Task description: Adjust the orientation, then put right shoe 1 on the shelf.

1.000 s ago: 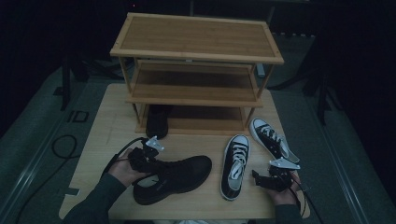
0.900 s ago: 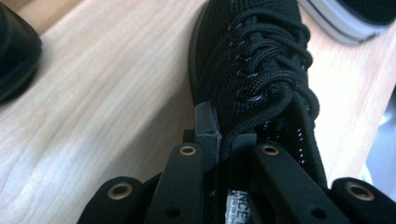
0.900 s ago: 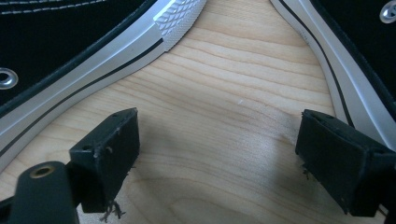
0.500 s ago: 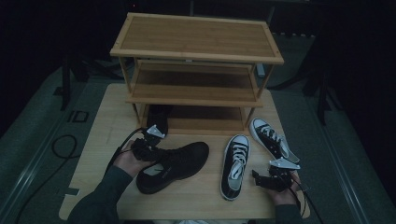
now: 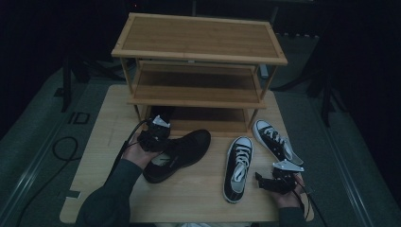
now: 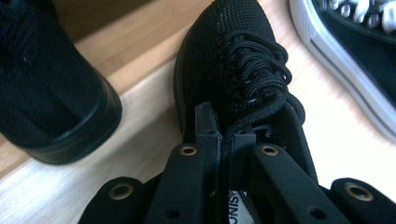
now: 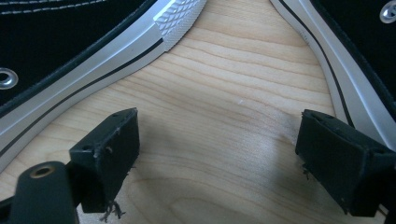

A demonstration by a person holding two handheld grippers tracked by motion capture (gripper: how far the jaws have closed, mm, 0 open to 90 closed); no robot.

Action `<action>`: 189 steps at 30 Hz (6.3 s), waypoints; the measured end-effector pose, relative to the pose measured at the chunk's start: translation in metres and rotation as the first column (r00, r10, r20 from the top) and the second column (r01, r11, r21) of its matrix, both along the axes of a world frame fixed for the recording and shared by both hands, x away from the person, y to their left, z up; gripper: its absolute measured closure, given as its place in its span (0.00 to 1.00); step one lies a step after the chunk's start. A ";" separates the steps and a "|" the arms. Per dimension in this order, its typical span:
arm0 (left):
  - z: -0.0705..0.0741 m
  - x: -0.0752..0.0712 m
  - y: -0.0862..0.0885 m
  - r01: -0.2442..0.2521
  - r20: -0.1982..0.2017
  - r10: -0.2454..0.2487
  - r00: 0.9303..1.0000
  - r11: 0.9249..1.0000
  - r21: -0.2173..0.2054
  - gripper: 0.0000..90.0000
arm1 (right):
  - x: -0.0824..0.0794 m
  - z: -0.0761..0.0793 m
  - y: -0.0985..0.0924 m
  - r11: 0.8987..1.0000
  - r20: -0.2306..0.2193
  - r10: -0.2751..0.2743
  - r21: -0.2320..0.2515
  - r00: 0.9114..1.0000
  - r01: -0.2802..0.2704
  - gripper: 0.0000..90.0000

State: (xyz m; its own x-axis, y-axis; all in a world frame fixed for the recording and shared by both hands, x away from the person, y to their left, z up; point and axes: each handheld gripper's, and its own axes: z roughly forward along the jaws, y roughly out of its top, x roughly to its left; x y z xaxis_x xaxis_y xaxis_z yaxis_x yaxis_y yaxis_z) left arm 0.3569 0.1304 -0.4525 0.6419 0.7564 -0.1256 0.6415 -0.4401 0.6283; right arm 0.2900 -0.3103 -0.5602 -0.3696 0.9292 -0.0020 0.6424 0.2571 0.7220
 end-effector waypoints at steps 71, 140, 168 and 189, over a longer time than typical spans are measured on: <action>-0.005 -0.031 0.044 -0.189 0.146 0.199 0.969 0.979 -0.076 1.00 | 0.000 0.000 0.000 1.000 0.000 -0.001 0.001 1.000 0.001 0.15; -0.078 -0.044 -0.080 0.144 -0.009 -0.144 0.990 0.980 0.138 1.00 | 0.002 0.000 0.000 1.000 0.001 0.014 0.000 1.000 -0.014 0.15; -0.067 -0.012 -0.084 0.094 0.041 -0.101 0.994 0.986 0.136 1.00 | 0.003 0.000 0.001 1.000 0.000 0.017 0.000 1.000 -0.017 0.15; -0.060 0.000 -0.093 0.074 0.088 -0.087 0.992 0.987 0.141 1.00 | 0.003 0.000 0.001 1.000 0.000 0.019 0.001 1.000 -0.019 0.15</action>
